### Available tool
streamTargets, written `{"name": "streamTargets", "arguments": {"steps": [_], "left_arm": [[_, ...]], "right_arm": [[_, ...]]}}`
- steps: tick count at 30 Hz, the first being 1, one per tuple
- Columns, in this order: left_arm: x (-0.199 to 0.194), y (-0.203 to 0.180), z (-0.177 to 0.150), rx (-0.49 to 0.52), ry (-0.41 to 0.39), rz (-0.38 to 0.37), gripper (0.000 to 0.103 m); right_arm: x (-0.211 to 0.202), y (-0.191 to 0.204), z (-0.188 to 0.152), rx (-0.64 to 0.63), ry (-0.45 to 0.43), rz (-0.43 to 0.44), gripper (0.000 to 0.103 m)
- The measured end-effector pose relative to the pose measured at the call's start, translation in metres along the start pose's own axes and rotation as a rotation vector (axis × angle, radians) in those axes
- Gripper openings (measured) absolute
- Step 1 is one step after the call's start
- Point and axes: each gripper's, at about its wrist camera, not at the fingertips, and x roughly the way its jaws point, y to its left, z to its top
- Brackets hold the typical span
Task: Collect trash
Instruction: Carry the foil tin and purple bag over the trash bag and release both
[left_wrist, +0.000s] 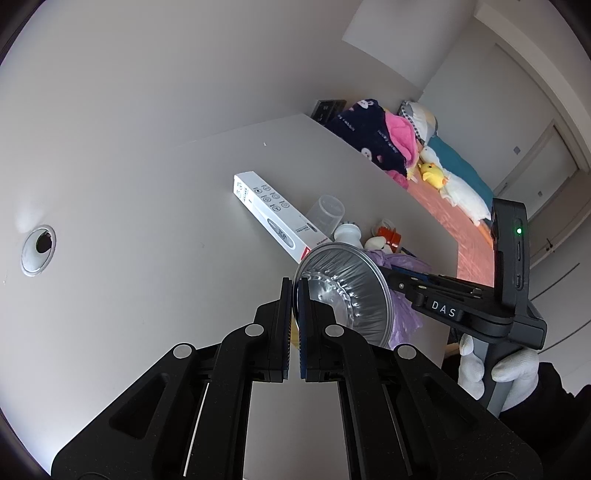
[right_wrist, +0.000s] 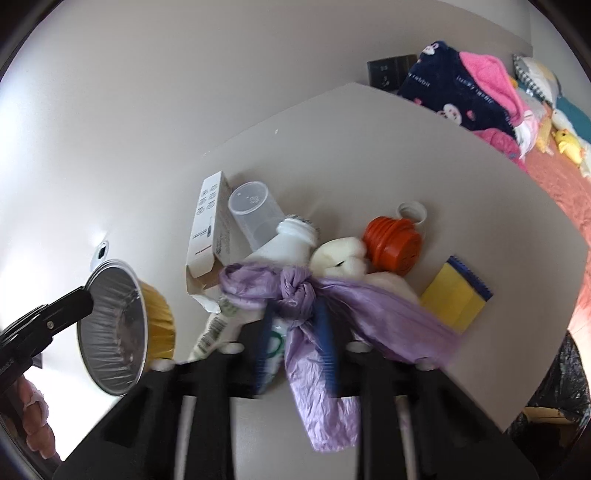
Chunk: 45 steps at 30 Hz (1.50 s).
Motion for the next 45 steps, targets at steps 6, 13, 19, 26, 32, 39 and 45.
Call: {"name": "streamTargets", "arguments": {"steps": [6,13,19,26,32,39,45], "left_arm": [[-0.001,-0.006,0.000,0.015,-0.004,-0.016,0.002],[-0.005,-0.029,0.003,0.057,-0.020,-0.048,0.002],[-0.004,-0.058,0.004,0.102,-0.027,-0.092,0.002],[0.004,-0.094,0.008,0.156,-0.019,-0.153,0.002],[0.013,-0.130,0.010,0.214,-0.003,-0.205,0.002],[0.030,-0.175,0.008,0.283,0.030,-0.270,0.002],[0.041,-0.212,0.001,0.341,0.060,-0.311,0.002]], "right_arm": [[-0.022,0.004,-0.001,-0.012,-0.063,-0.008,0.014],[-0.060,-0.010,-0.002,0.017,-0.130,-0.035,0.014],[-0.088,-0.029,-0.009,0.050,-0.173,-0.065,0.014],[-0.121,-0.056,-0.022,0.099,-0.218,-0.100,0.014],[-0.147,-0.081,-0.037,0.150,-0.256,-0.135,0.014],[-0.175,-0.112,-0.055,0.220,-0.290,-0.179,0.014],[-0.198,-0.137,-0.073,0.276,-0.306,-0.220,0.014]]}}
